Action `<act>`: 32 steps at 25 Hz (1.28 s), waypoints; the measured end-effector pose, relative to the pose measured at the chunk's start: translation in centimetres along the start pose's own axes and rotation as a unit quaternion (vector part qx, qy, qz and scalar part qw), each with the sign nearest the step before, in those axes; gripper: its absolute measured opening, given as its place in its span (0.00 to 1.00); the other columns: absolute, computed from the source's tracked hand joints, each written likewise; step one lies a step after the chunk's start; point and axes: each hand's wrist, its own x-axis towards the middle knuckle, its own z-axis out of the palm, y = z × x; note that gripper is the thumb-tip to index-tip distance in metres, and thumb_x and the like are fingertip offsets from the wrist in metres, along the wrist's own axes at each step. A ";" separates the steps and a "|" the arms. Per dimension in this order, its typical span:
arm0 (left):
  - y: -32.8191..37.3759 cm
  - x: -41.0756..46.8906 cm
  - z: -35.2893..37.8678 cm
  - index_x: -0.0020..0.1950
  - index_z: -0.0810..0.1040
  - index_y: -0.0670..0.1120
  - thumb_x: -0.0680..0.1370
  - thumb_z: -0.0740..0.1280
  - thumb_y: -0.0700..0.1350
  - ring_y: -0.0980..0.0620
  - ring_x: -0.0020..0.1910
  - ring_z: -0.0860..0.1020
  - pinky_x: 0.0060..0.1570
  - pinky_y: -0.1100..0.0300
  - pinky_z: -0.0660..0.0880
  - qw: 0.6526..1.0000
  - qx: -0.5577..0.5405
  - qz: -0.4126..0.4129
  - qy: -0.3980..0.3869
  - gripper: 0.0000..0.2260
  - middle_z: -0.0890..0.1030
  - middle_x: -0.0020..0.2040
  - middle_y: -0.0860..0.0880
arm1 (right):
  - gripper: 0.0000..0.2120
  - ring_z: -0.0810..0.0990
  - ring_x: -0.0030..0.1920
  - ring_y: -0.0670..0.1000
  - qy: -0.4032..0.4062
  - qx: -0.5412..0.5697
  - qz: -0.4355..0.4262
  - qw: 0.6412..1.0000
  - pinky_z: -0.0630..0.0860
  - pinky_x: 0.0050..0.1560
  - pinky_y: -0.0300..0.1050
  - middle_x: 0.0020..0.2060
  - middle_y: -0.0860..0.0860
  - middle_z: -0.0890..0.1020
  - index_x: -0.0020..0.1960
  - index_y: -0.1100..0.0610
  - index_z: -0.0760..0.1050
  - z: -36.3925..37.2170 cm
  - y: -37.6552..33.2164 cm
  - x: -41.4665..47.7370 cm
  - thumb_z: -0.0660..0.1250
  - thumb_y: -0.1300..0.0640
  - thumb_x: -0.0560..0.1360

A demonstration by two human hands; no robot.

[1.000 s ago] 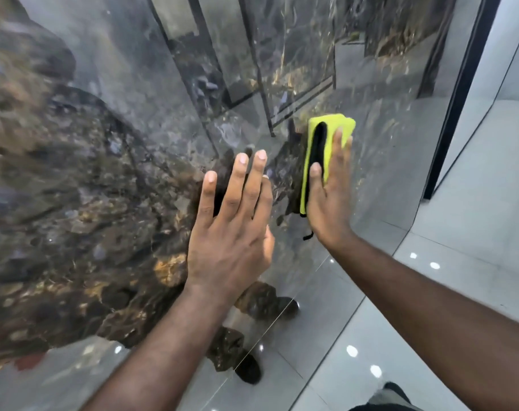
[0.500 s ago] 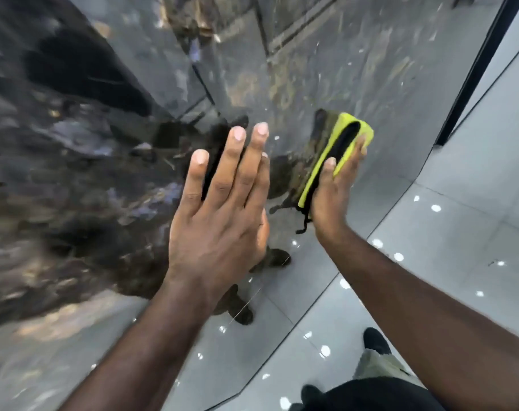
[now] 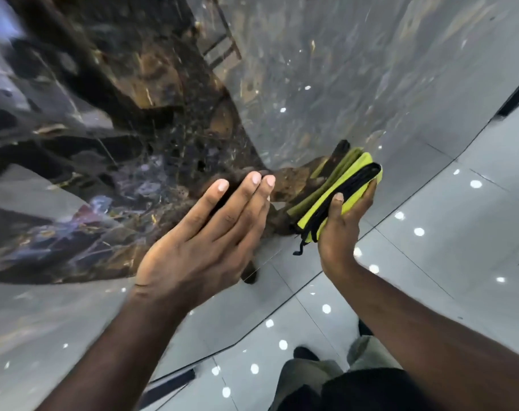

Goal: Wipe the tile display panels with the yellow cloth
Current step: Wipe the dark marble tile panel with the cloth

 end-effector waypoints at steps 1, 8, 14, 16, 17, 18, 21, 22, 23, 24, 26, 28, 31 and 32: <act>0.1 0.0 0.0 0.83 0.68 0.36 0.83 0.66 0.51 0.43 0.82 0.68 0.82 0.44 0.62 1.000 0.004 0.002 -0.004 0.31 0.68 0.84 0.40 | 0.30 0.77 0.66 0.47 -0.001 0.016 0.043 0.999 0.74 0.64 0.36 0.75 0.44 0.69 0.85 0.38 0.45 0.0 0.7 1.0 0.56 0.52 0.89; 0.4 0.0 0.2 0.82 0.70 0.36 0.83 0.65 0.53 0.44 0.81 0.69 0.81 0.44 0.62 1.000 0.016 0.004 -0.006 0.32 0.69 0.83 0.40 | 0.31 0.77 0.67 0.52 0.026 0.003 0.092 0.995 0.74 0.68 0.53 0.71 0.46 0.73 0.84 0.35 0.49 -0.5 0.9 2.6 0.58 0.53 0.88; 0.3 0.1 0.3 0.83 0.66 0.35 0.85 0.62 0.52 0.44 0.82 0.68 0.82 0.43 0.61 1.000 0.025 0.008 -0.006 0.31 0.67 0.84 0.39 | 0.31 0.74 0.61 0.28 0.025 0.014 0.058 0.998 0.69 0.61 0.30 0.71 0.31 0.69 0.85 0.38 0.49 -1.0 -1.2 3.9 0.58 0.55 0.88; 0.5 -0.1 0.3 0.84 0.65 0.35 0.85 0.61 0.52 0.43 0.83 0.67 0.82 0.43 0.61 1.000 0.027 0.010 -0.002 0.31 0.67 0.84 0.39 | 0.31 0.75 0.70 0.45 0.020 0.007 0.125 0.992 0.71 0.63 0.44 0.74 0.44 0.72 0.85 0.37 0.50 -1.0 -2.2 4.2 0.58 0.54 0.88; 0.5 -0.2 0.5 0.84 0.65 0.35 0.86 0.60 0.52 0.43 0.83 0.67 0.82 0.43 0.62 1.000 0.027 0.011 0.000 0.31 0.66 0.84 0.39 | 0.31 0.75 0.71 0.49 0.023 -0.005 0.123 0.992 0.72 0.64 0.47 0.73 0.45 0.73 0.85 0.37 0.50 -0.8 -3.6 3.5 0.59 0.53 0.87; 0.4 -0.1 0.6 0.83 0.65 0.35 0.86 0.60 0.52 0.42 0.83 0.67 0.83 0.42 0.61 0.999 0.031 0.011 0.004 0.30 0.65 0.85 0.38 | 0.32 0.73 0.73 0.49 0.020 -0.013 0.047 0.999 0.71 0.68 0.48 0.74 0.44 0.71 0.85 0.39 0.49 -0.7 -5.1 2.5 0.60 0.53 0.87; 0.5 0.2 0.6 0.84 0.65 0.36 0.86 0.60 0.51 0.43 0.84 0.64 0.84 0.42 0.57 0.999 0.019 -0.023 0.014 0.30 0.62 0.87 0.40 | 0.33 0.65 0.81 0.49 0.002 -0.013 -0.168 0.986 0.64 0.81 0.54 0.82 0.45 0.63 0.86 0.44 0.50 -0.6 -7.3 1.6 0.61 0.51 0.85; 0.6 0.3 0.1 0.85 0.64 0.38 0.85 0.62 0.51 0.44 0.85 0.63 0.85 0.42 0.54 0.997 0.006 -0.070 0.020 0.31 0.61 0.87 0.42 | 0.33 0.69 0.78 0.50 0.014 -0.012 -0.140 0.990 0.66 0.80 0.57 0.81 0.46 0.66 0.86 0.42 0.51 -0.5 -8.2 2.1 0.61 0.49 0.84; 0.7 0.6 -0.6 0.85 0.64 0.39 0.84 0.63 0.52 0.45 0.86 0.60 0.86 0.42 0.50 0.992 -0.019 -0.124 0.021 0.32 0.60 0.88 0.44 | 0.34 0.72 0.76 0.51 0.034 -0.001 -0.090 0.995 0.68 0.78 0.59 0.79 0.47 0.69 0.85 0.39 0.50 -0.3 -9.5 2.8 0.60 0.48 0.83; 0.8 1.2 -1.2 0.86 0.64 0.40 0.83 0.64 0.52 0.45 0.87 0.57 0.86 0.41 0.44 0.985 -0.045 -0.168 0.015 0.33 0.58 0.88 0.45 | 0.34 0.72 0.75 0.52 0.049 -0.007 -0.059 0.997 0.68 0.78 0.59 0.79 0.47 0.69 0.85 0.39 0.50 0.0 -11.5 2.5 0.60 0.47 0.83; 0.3 2.3 -2.6 0.87 0.60 0.40 0.83 0.63 0.52 0.45 0.88 0.50 0.85 0.38 0.36 0.972 -0.073 -0.223 0.005 0.34 0.52 0.89 0.45 | 0.32 0.65 0.79 0.49 0.031 -0.045 -0.243 0.968 0.63 0.81 0.53 0.81 0.44 0.63 0.87 0.47 0.51 0.1 -15.0 0.2 0.59 0.52 0.86; -1.1 3.3 -3.6 0.88 0.55 0.40 0.83 0.61 0.51 0.44 0.88 0.47 0.83 0.36 0.34 0.968 -0.070 -0.240 0.019 0.36 0.48 0.90 0.45 | 0.29 0.58 0.84 0.53 -0.028 -0.092 -0.441 0.892 0.56 0.84 0.53 0.82 0.46 0.59 0.86 0.59 0.53 -0.4 -16.9 -1.4 0.60 0.60 0.88; -2.9 4.6 -4.3 0.88 0.54 0.39 0.84 0.61 0.50 0.43 0.88 0.47 0.83 0.36 0.34 0.968 -0.067 -0.239 0.039 0.36 0.47 0.90 0.44 | 0.29 0.51 0.86 0.60 -0.004 -0.061 -0.394 0.917 0.51 0.84 0.61 0.85 0.54 0.56 0.86 0.60 0.53 -0.6 -19.3 2.2 0.57 0.57 0.88; -3.0 5.0 -4.2 0.88 0.55 0.39 0.84 0.61 0.50 0.43 0.88 0.48 0.83 0.36 0.34 0.968 -0.058 -0.239 0.041 0.35 0.47 0.90 0.44 | 0.29 0.48 0.86 0.58 0.013 -0.026 -0.325 0.945 0.49 0.85 0.59 0.86 0.54 0.54 0.86 0.58 0.52 -0.5 -20.2 3.0 0.56 0.54 0.88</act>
